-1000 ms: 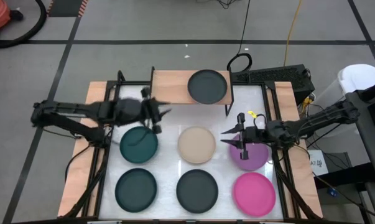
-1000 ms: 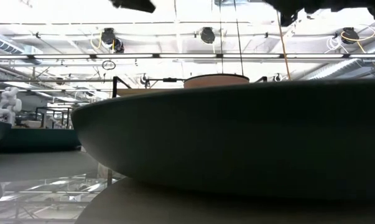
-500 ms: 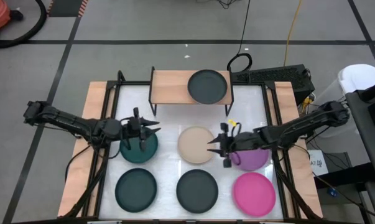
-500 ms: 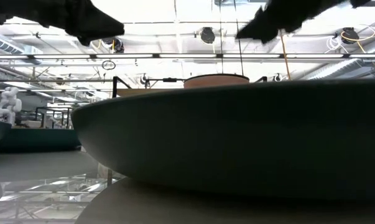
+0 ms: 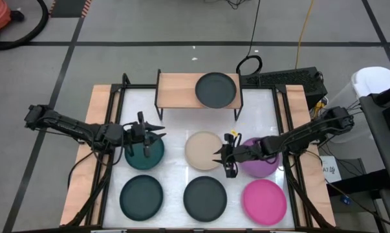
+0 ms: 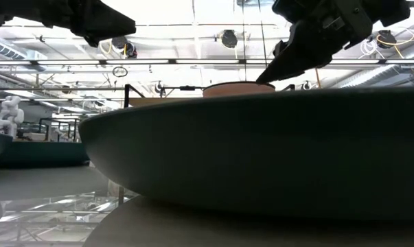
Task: Place and stack plates onto a shelf
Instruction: Stack the purple plate on top of the black plate on the shelf
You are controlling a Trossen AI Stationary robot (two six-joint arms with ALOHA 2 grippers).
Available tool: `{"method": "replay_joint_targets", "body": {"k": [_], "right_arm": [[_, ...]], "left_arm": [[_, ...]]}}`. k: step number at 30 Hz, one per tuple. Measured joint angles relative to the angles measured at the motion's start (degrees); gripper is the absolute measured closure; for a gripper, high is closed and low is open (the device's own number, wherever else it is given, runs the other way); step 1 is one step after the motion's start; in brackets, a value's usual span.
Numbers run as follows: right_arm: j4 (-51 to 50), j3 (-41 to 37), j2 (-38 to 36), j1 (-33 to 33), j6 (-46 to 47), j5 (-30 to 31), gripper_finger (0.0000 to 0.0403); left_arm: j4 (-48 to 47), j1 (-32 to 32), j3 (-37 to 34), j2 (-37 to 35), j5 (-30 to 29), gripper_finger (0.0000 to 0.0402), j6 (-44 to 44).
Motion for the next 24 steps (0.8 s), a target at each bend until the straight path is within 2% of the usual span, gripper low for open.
{"method": "replay_joint_targets", "body": {"k": [4,10,19,24], "right_arm": [[0.14,-0.97,-0.02,1.12,-1.33,-1.15,0.0287],[0.21,-2.78,1.47,2.38,-4.08,-1.23,0.0287],[-4.75,-3.08,1.33,3.20,3.69,-0.85,0.0287],[-6.88,-3.05,-1.50,5.17,8.30,5.04,0.0287]], "left_arm": [[-0.17,0.06,0.00,0.00,-0.02,0.0279,4.35],[0.24,0.07,0.00,0.02,-0.02,0.0279,5.73],[-0.85,0.07,0.00,0.04,0.02,0.0279,4.06],[-1.84,0.07,0.00,0.04,0.02,0.0279,2.60]]}}
